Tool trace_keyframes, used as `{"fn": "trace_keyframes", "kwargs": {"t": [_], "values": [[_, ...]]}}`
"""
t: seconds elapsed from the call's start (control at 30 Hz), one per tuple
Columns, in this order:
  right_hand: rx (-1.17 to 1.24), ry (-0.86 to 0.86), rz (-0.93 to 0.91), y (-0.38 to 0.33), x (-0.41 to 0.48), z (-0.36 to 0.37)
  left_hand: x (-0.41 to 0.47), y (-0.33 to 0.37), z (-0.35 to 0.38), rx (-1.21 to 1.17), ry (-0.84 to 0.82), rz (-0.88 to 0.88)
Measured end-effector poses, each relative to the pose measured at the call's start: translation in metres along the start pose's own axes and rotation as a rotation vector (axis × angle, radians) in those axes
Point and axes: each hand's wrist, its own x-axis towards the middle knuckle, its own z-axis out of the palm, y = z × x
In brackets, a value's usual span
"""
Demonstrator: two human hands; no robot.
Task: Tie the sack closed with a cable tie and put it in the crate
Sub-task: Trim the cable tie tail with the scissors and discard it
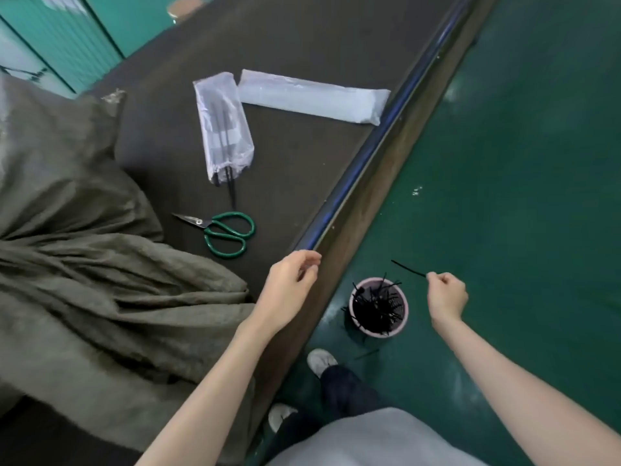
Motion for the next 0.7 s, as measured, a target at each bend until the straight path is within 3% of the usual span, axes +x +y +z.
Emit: {"fn": "trace_keyframes", "kwargs": {"t": [0.17,0.3,0.7], "values": [[-0.317,-0.083,0.019,0.015,0.011,0.001,0.005,0.008,0.009,-0.020,-0.011,-0.015],[-0.441,-0.160,0.063,0.023,0.016,-0.001,0.008,0.013,0.011,-0.020,-0.006,-0.020],[-0.343,-0.267,-0.010,0.003,0.015,0.008,0.010,0.017,0.012,-0.043,-0.012,-0.030]]}}
